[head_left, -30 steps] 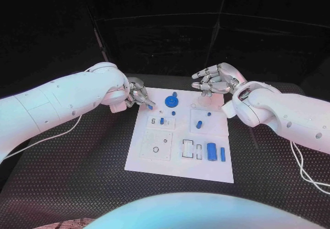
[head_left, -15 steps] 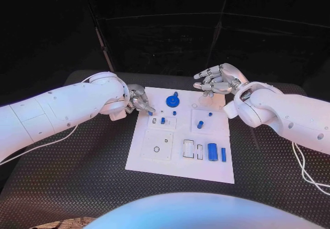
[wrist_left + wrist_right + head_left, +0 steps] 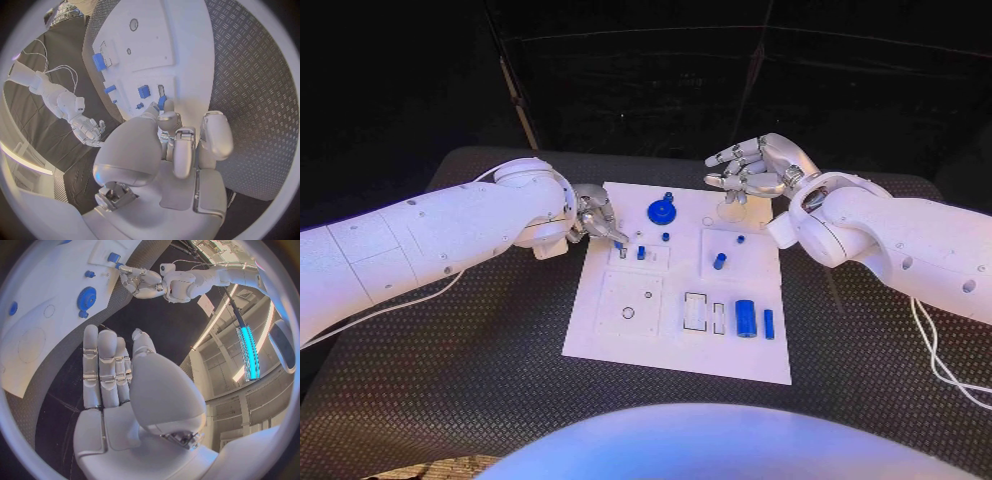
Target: Assemble the parts on the task board
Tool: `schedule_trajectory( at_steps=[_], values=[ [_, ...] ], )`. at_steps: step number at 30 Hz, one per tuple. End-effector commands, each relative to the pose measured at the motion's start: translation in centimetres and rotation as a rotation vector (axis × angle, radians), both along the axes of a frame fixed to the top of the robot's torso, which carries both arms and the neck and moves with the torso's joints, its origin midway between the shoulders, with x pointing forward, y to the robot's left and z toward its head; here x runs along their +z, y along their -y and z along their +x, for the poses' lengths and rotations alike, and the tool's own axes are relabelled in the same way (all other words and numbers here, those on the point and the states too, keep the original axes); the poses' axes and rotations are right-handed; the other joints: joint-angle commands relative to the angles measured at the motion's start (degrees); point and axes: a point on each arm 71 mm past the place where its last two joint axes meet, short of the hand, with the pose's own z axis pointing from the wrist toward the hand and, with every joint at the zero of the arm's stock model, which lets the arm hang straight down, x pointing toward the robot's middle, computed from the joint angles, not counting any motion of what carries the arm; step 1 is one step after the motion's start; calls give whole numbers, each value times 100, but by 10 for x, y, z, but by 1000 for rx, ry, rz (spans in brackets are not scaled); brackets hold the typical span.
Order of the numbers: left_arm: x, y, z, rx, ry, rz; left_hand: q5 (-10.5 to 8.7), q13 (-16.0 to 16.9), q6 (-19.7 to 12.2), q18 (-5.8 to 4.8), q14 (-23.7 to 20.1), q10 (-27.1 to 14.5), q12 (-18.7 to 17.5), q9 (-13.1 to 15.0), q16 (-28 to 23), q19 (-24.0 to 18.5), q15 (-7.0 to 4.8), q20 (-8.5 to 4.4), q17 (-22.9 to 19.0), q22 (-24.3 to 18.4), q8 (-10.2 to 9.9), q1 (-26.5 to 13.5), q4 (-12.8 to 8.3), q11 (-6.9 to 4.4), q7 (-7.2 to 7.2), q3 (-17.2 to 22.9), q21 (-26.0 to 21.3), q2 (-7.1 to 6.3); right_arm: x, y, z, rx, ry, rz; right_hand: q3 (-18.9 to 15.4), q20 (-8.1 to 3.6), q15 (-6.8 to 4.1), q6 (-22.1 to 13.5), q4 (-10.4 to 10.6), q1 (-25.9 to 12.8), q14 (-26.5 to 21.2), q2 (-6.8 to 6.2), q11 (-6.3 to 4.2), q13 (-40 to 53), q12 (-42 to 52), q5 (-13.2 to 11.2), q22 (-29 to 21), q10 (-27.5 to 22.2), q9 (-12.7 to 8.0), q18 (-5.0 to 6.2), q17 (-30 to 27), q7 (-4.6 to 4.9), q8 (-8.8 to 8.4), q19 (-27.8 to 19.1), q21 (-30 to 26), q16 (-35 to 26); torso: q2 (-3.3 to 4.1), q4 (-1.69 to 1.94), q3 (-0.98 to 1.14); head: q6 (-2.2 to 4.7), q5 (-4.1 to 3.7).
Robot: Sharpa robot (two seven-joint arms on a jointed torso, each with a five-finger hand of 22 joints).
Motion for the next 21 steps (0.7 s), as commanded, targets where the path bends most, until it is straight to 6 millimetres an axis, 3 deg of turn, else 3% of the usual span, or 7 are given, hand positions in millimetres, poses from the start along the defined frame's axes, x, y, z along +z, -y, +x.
schedule_trajectory(
  at_steps=[1,21],
  values=[
    [0,2,-2,-35,-1,18,11,2,-11,23,605,30,26,409,18,14,-34,-18,1509,10,27,38,-315,-8,-39,361,20,-58,1,-2,0,12,6,0,27,2,6,-34,19,2,-30,42,6,-9,-20,32,-9,-48,9,70,5,-10,39,18,-34,-22,-1,-2,5,-1,-9],
    [-2,7,-9,-74,-16,34,8,5,-18,24,605,32,31,418,18,13,-35,-19,1509,10,35,43,-325,-9,-40,386,17,-74,0,-2,1,14,5,-2,31,1,5,-34,13,16,-28,42,5,-11,-20,34,-10,-49,9,71,11,-11,40,20,-36,-21,-4,2,6,-1,-17]
  ],
)
